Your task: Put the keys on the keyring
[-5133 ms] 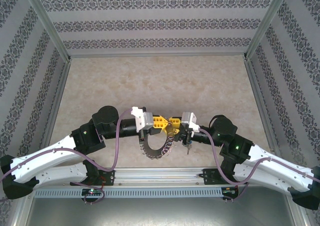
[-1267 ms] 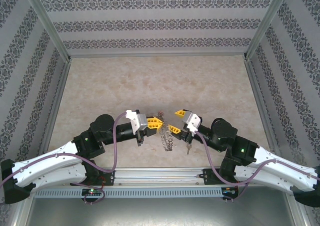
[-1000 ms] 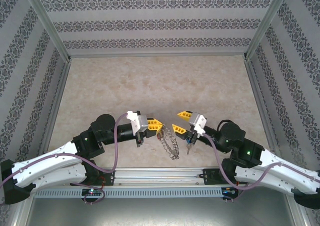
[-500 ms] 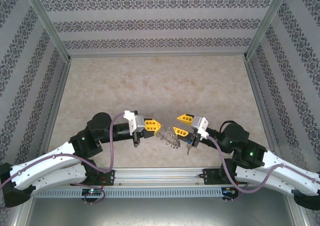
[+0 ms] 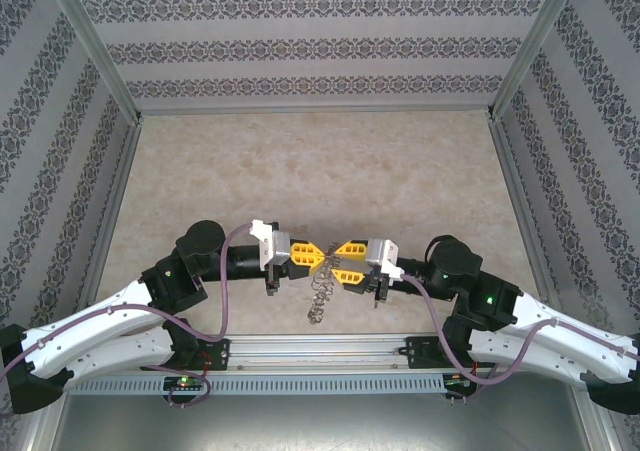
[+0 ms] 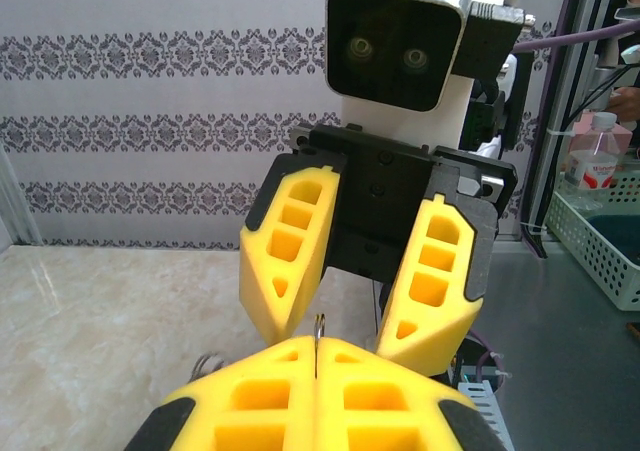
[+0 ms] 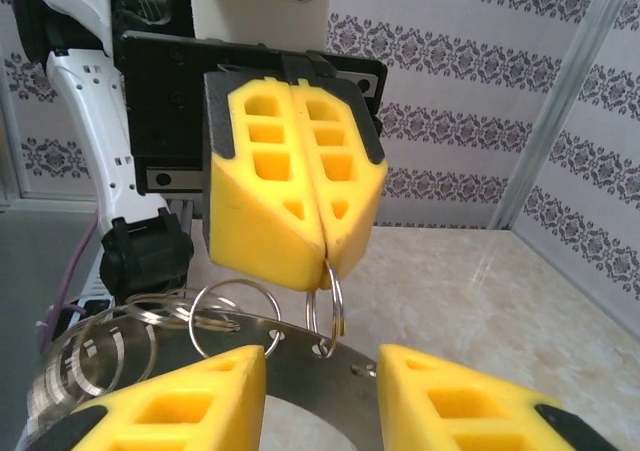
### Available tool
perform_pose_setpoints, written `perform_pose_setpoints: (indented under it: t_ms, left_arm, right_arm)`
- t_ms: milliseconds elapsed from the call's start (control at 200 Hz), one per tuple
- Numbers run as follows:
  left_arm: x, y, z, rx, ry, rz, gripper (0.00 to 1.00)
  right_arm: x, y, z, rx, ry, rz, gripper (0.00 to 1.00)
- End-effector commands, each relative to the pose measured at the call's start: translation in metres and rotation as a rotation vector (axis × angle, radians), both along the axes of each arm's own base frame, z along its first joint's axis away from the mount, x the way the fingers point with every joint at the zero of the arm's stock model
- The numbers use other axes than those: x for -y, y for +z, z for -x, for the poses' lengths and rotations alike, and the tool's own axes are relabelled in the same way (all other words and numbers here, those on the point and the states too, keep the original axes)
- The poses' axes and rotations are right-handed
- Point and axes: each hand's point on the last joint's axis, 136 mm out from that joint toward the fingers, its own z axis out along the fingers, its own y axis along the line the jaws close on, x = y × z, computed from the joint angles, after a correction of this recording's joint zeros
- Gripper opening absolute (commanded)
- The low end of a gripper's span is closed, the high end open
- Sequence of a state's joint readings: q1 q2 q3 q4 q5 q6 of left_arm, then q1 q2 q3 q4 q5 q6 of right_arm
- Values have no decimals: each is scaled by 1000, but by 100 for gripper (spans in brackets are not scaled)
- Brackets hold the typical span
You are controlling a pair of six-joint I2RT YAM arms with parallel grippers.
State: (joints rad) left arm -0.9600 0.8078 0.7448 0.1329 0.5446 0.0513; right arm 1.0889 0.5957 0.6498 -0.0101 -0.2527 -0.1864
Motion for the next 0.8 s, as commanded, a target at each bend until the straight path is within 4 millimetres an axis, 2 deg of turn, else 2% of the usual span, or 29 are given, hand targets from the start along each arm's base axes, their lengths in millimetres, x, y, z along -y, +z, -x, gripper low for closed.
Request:
perform_pose_setpoints:
  t_ms: [0,275,380,475,545,635,719,794]
  left_arm:
    - [-4,29,4,36,-17,65,0]
    - [0,25,4,23,-35,56,0]
    - [1,23,4,18,-38,50,0]
    - [1,20,3,13,-30,35,0]
    - [-1,14,-1,9,-2,2,0]
    - [-4,-4,-12,0,62,-103,0]
    - [-10,-20,-24,0,137,-201,18]
    - [-15,-30,-32,3,188,-259,27]
  right_arm:
    - [2,23,7,18,32,-66,34]
    - [-2,22,3,17,18,-65,25]
    - [-4,21,1,18,13,-60,11]
    - [-1,21,-8,17,-36,-49,0]
    - [2,20,-18,7,-99,-28,0]
    - [5,17,-32,-22,-176,56,0]
    - [8,12,-43,-52,-234,173,0]
    - [6,2,-50,-101,-265,296,0]
